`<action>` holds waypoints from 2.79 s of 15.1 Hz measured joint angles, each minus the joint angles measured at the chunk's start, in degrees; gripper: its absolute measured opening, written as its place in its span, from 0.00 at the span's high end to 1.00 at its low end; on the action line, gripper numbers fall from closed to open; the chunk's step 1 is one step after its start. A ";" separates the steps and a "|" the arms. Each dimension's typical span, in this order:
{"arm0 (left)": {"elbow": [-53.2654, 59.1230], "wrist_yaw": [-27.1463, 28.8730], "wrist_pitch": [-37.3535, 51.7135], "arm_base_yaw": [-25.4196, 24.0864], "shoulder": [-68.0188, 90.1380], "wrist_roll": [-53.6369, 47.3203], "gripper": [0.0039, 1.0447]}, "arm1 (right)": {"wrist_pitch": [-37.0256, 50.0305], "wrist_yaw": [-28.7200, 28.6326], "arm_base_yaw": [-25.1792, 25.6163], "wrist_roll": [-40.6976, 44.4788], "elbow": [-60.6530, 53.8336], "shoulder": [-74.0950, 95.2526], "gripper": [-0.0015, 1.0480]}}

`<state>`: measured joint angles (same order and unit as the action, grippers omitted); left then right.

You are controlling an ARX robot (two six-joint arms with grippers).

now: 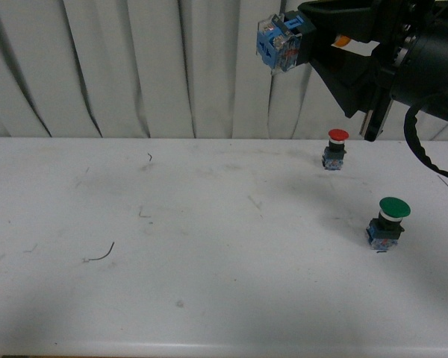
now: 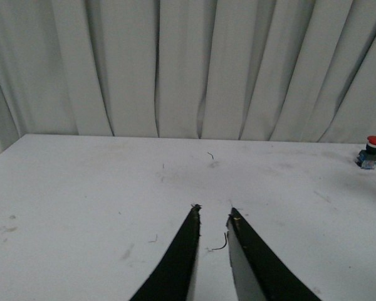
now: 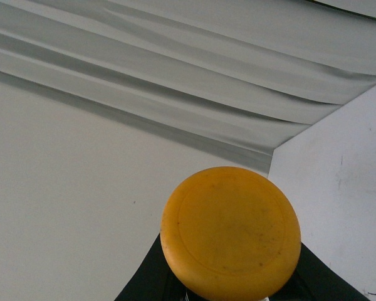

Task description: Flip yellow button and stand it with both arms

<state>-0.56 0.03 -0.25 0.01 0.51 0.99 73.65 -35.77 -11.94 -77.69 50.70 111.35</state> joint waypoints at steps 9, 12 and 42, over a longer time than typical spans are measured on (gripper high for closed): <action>0.00 0.00 0.02 0.00 0.00 -0.07 0.06 | -29.55 21.27 12.39 56.74 8.50 -3.34 0.73; 0.00 0.00 0.02 0.00 0.00 -0.07 0.06 | -35.82 29.68 16.33 70.31 13.27 1.86 0.73; 0.00 0.00 0.04 0.00 0.00 -0.07 0.06 | -50.07 41.27 5.88 73.33 34.07 27.39 0.73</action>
<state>-0.56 0.03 -0.21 0.01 0.51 0.93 23.57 5.50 -6.07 -4.36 84.77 138.74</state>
